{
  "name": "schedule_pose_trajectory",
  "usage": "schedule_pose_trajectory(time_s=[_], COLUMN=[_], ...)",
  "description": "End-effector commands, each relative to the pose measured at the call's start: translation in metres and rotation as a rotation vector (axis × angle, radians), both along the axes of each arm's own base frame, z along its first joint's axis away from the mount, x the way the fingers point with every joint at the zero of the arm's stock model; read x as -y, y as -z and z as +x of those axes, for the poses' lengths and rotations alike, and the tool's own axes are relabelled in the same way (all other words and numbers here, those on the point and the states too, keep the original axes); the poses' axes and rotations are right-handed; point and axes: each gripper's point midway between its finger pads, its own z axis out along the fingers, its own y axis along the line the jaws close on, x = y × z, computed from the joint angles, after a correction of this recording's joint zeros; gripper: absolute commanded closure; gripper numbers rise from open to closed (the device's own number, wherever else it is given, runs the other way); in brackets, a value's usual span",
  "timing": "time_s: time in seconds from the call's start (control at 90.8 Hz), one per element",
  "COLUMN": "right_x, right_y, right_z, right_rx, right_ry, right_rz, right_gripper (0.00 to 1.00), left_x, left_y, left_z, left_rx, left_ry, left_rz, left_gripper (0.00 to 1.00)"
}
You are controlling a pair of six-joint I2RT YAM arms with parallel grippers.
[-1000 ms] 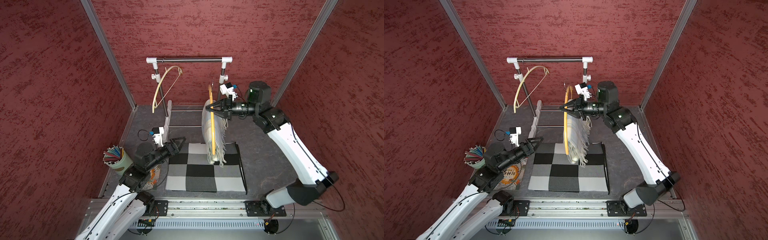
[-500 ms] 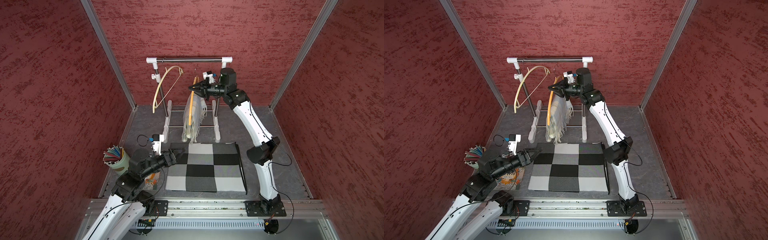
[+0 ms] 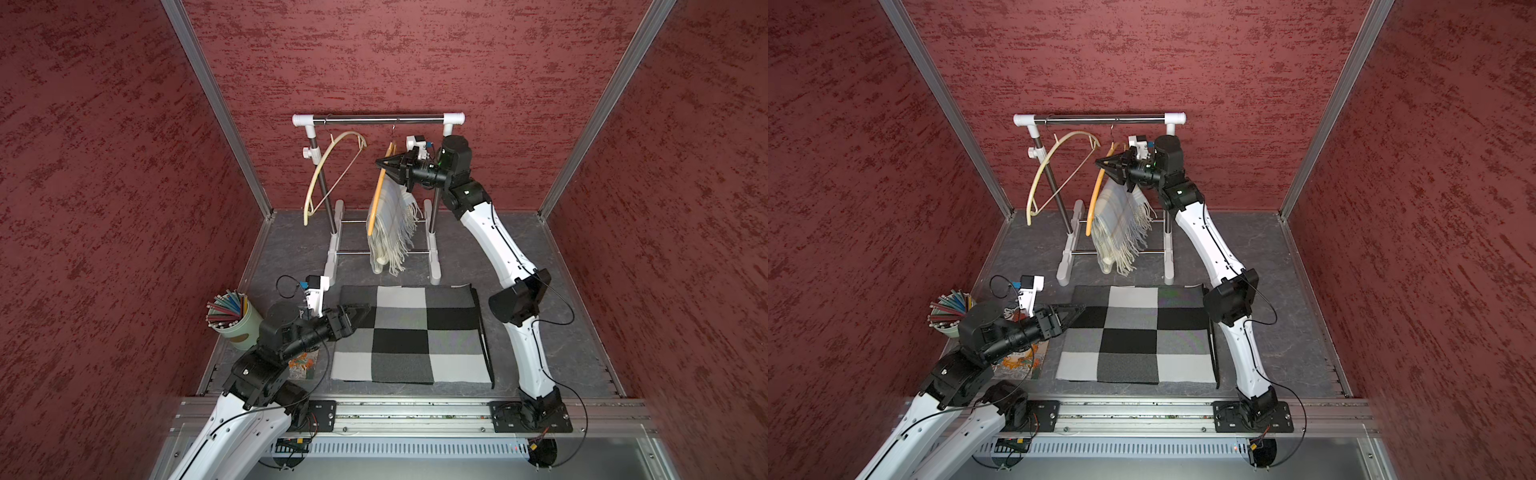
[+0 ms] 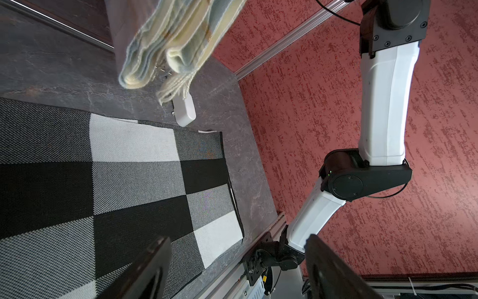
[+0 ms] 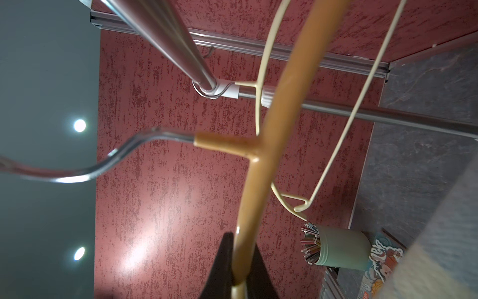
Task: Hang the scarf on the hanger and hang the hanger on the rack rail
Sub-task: Place the hanger at the clothesline, then pick up the hanger from the clothesline.
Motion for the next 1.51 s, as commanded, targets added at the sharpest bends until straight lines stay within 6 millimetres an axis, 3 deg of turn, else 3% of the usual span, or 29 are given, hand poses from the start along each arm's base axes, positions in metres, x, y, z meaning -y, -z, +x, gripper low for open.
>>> schedule_pose_trajectory(time_s=[0.0, 0.121, 0.353, 0.584, 0.793, 0.815, 0.859, 0.892, 0.937, 0.97, 1.025, 1.157, 1.289, 1.41, 1.498], right_x=[0.02, 0.023, 0.024, 0.019, 0.013, 0.012, 0.01, 0.008, 0.01, 0.01, 0.019, 0.045, 0.082, 0.114, 0.136], right_y=[-0.074, -0.08, -0.069, -0.026, -0.01, -0.01, -0.008, -0.001, 0.001, 0.015, 0.034, 0.055, 0.079, 0.106, 0.104], right_z=[-0.033, -0.021, 0.01, 0.042, 0.04, 0.038, 0.031, 0.026, 0.014, 0.01, -0.002, -0.038, -0.074, -0.104, -0.134], right_rx=[0.181, 0.176, 0.089, -0.078, -0.083, -0.075, -0.053, -0.04, -0.009, 0.003, 0.02, 0.093, 0.122, 0.131, 0.179], right_ry=[0.0, 0.04, 0.116, 0.167, 0.132, 0.125, 0.102, 0.079, 0.061, 0.059, 0.073, 0.065, 0.107, 0.135, 0.16], right_rz=[0.113, 0.162, 0.249, 0.237, 0.193, 0.181, 0.149, 0.11, 0.054, 0.0, -0.107, -0.247, -0.334, -0.424, -0.468], right_gripper=[1.0, 1.0, 1.0, 1.0, 1.0, 0.95, 0.65, 0.5, 0.39, 0.34, 0.31, 0.27, 0.21, 0.18, 0.17], left_x=[0.002, 0.003, 0.003, 0.003, 0.003, 0.003, 0.004, 0.004, 0.003, 0.003, 0.001, -0.011, -0.036, -0.064, -0.087], left_y=[0.003, 0.005, 0.006, 0.009, 0.011, 0.011, 0.009, 0.008, 0.005, 0.002, -0.005, -0.028, -0.05, -0.097, -0.133], left_z=[-0.002, 0.0, -0.001, -0.001, -0.001, 0.0, -0.001, -0.001, -0.001, -0.001, -0.002, 0.003, 0.021, 0.047, 0.074], left_rx=[0.02, 0.014, 0.009, 0.001, -0.001, 0.0, 0.003, 0.006, 0.017, 0.026, 0.044, 0.099, 0.105, 0.182, 0.247], left_ry=[0.023, 0.023, 0.026, 0.024, 0.023, 0.023, 0.026, 0.025, 0.026, 0.024, 0.016, -0.046, -0.196, -0.352, -0.476], left_rz=[0.009, 0.004, 0.006, 0.008, 0.008, 0.007, 0.005, 0.003, 0.002, 0.0, 0.002, 0.058, 0.181, 0.335, 0.473], left_gripper=[0.15, 0.15, 0.16, 0.15, 0.16, 0.15, 0.15, 0.15, 0.15, 0.14, 0.14, 0.13, 0.1, 0.07, 0.03])
